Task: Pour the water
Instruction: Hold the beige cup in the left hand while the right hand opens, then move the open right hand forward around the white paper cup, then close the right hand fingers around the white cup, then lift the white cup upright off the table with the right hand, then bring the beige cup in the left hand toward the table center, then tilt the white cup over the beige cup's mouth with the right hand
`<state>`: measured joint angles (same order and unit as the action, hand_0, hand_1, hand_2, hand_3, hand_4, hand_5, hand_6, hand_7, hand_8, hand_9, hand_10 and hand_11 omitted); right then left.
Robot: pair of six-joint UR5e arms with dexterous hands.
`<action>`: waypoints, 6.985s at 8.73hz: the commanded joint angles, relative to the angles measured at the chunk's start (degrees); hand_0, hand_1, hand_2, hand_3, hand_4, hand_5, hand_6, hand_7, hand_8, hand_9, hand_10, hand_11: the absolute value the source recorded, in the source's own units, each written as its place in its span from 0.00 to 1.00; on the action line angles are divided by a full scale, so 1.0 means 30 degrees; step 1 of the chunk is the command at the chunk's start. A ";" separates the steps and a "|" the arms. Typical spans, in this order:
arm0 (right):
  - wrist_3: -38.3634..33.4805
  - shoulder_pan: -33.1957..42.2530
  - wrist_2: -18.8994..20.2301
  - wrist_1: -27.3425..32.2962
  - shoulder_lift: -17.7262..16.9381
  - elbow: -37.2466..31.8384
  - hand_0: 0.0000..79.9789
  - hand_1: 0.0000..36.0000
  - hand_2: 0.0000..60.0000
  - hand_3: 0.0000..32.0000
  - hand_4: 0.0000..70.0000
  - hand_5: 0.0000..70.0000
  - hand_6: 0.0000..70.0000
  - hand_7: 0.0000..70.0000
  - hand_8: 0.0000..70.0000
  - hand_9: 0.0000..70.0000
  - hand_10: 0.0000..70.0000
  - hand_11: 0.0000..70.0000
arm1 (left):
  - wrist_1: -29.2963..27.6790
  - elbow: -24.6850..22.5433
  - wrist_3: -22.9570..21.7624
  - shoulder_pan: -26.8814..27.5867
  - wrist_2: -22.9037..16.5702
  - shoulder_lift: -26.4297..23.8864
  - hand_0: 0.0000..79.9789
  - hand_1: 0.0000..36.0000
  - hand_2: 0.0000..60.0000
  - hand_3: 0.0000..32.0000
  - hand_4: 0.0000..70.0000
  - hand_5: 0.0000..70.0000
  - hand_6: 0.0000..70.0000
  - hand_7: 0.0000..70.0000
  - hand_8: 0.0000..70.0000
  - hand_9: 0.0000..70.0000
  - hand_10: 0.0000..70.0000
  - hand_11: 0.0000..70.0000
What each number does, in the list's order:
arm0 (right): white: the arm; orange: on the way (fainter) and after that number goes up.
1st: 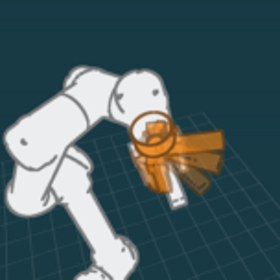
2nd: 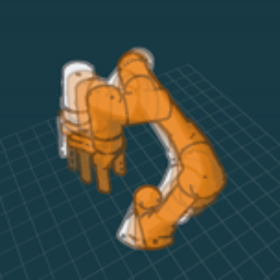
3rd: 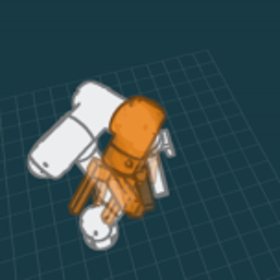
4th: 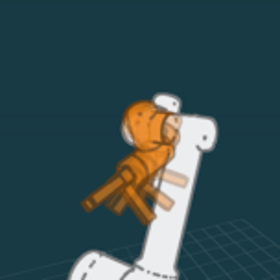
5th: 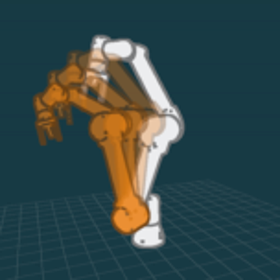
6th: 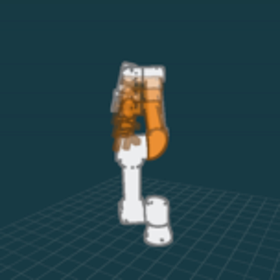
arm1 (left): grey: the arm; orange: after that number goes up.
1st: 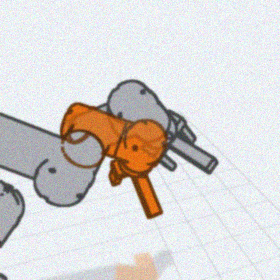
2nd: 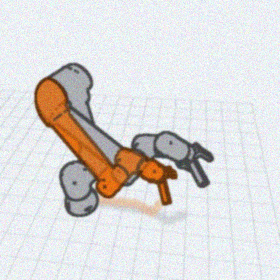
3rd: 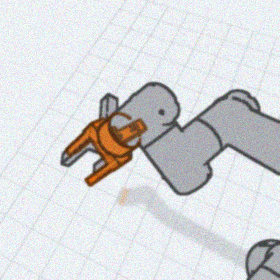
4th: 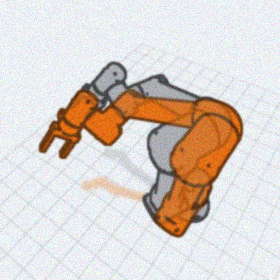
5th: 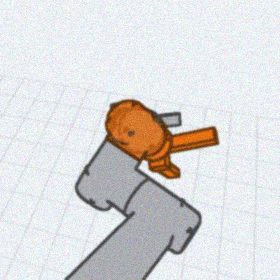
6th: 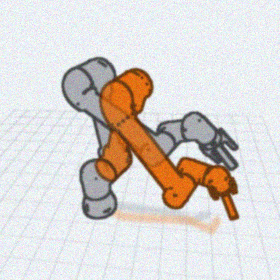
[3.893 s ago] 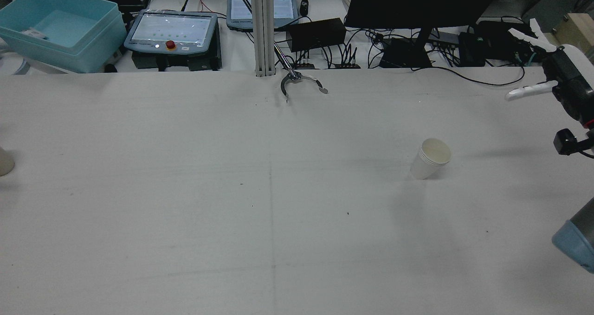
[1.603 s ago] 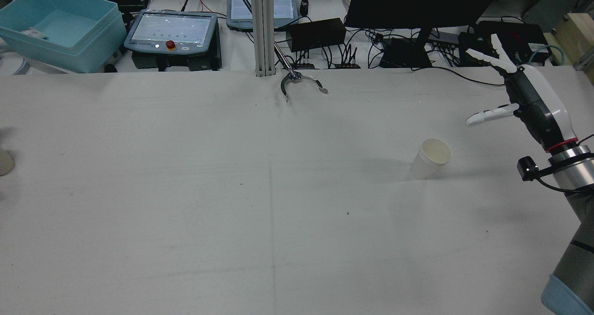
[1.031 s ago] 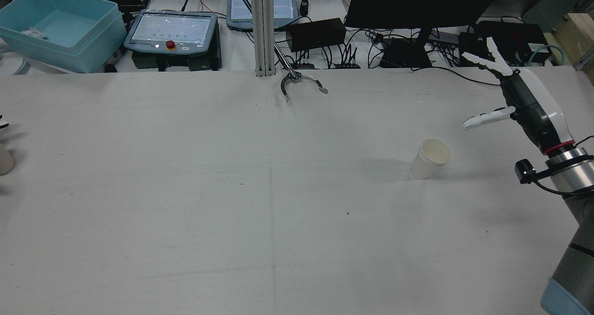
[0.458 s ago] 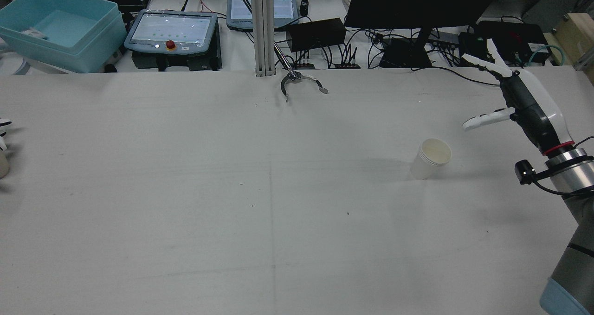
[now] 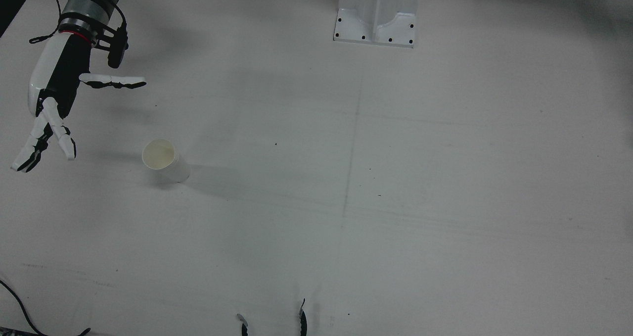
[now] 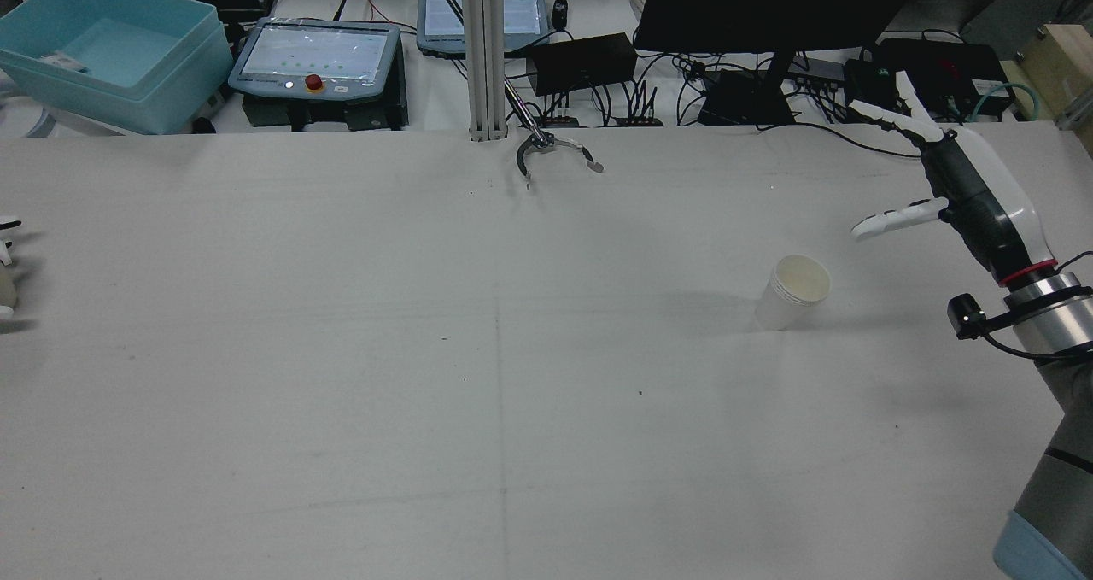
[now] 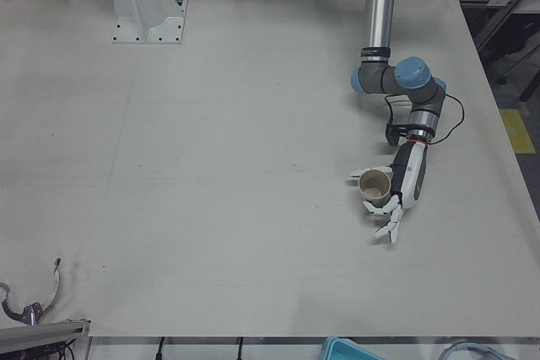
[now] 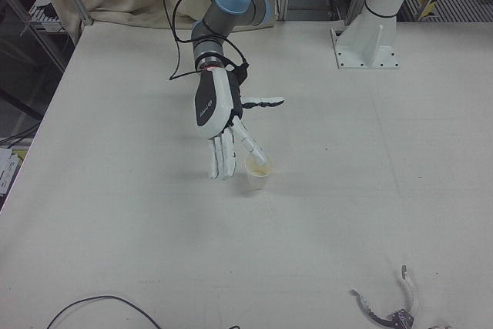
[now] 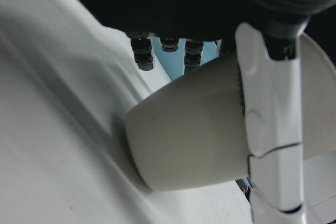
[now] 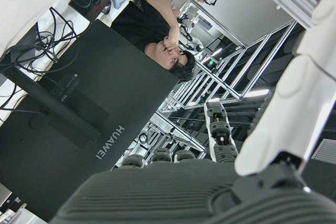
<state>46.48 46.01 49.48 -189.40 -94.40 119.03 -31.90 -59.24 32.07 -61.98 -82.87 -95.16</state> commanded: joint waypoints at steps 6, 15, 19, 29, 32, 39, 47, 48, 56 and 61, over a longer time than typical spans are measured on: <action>-0.1832 -0.3109 -0.1804 0.0409 0.1348 -0.3400 0.61 0.19 0.00 0.00 0.13 0.05 0.00 0.00 0.04 0.04 0.00 0.00 | 0.1582 -0.3574 -0.2400 -0.0811 0.0024 0.1925 0.63 1.00 1.00 0.00 0.51 1.00 0.00 0.33 0.00 0.05 0.11 0.20; -0.8172 -0.5230 -0.6123 -0.0060 0.2073 -0.7674 0.60 0.17 0.00 0.00 0.13 0.02 0.00 0.00 0.03 0.04 0.00 0.00 | 0.1464 -0.4248 -0.2664 -0.1458 -0.0034 0.2833 0.65 1.00 1.00 0.00 0.50 1.00 0.00 0.34 0.00 0.05 0.11 0.21; -0.7907 -0.5435 -0.6094 0.0058 0.3868 -0.9529 0.60 0.18 0.00 0.00 0.13 0.02 0.00 0.00 0.03 0.04 0.00 0.00 | 0.1581 -0.4218 -0.2664 -0.1808 -0.0005 0.2892 0.65 1.00 1.00 0.00 0.49 1.00 0.00 0.34 0.00 0.05 0.12 0.21; -0.7321 -0.6431 -0.6123 0.0059 0.4307 -0.9529 0.65 0.30 0.00 0.00 0.29 0.40 0.07 0.25 0.16 0.27 0.03 0.07 | 0.2167 -0.4072 -0.2547 -0.1780 0.0024 0.2776 0.64 1.00 1.00 0.00 0.48 1.00 0.00 0.33 0.01 0.05 0.12 0.22; -0.7291 -0.6431 -0.6123 0.0059 0.4599 -0.9500 0.64 0.24 0.00 0.00 0.37 0.83 0.26 0.55 0.41 0.63 0.16 0.24 | 0.2284 -0.4072 -0.2547 -0.1809 0.0024 0.2716 0.64 1.00 1.00 0.00 0.48 1.00 0.00 0.33 0.01 0.05 0.12 0.22; -0.5889 -0.4095 -0.5425 0.0029 0.4923 -0.7485 0.65 0.62 0.93 0.00 0.39 1.00 0.48 0.67 0.56 0.78 0.19 0.30 | 0.3357 -0.6226 -0.2373 -0.1606 -0.0209 0.2135 0.68 1.00 1.00 0.00 0.51 1.00 0.03 0.35 0.02 0.06 0.13 0.23; -0.3047 -0.1307 -0.2582 -0.0058 0.4981 -0.4465 0.68 0.67 0.86 0.00 0.38 1.00 0.46 0.63 0.51 0.71 0.16 0.26 | 1.1270 -0.9521 -0.2137 0.4979 -0.2109 -0.6471 0.74 1.00 1.00 0.00 0.55 1.00 0.11 0.33 0.05 0.08 0.15 0.27; -0.2433 -0.1014 -0.1969 -0.0087 0.4981 -0.4025 0.68 0.69 0.89 0.00 0.38 1.00 0.46 0.63 0.50 0.70 0.16 0.26 | 1.1830 -0.9579 -0.2137 0.5306 -0.2172 -0.7208 0.76 1.00 1.00 0.00 0.55 1.00 0.11 0.34 0.05 0.08 0.15 0.27; 1.1352 -0.0834 0.2164 -0.4394 0.8636 0.1312 0.79 1.00 1.00 0.00 0.43 1.00 0.47 0.53 0.43 0.59 0.14 0.24 | 1.5349 -0.9580 -0.0587 1.0492 -0.3462 -1.0962 0.82 1.00 1.00 0.00 0.57 1.00 0.12 0.34 0.05 0.07 0.15 0.27; 1.6878 -0.5575 0.3222 -0.6766 1.1133 0.0583 0.84 1.00 1.00 0.00 0.43 1.00 0.48 0.52 0.46 0.61 0.15 0.27 | 1.5380 -0.9492 -0.0496 1.0407 -0.3433 -1.1434 0.79 1.00 1.00 0.00 0.56 1.00 0.13 0.34 0.05 0.08 0.16 0.28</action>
<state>92.34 34.99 58.02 -208.09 -62.21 122.62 14.21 -87.86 30.55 -30.76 -93.25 -129.19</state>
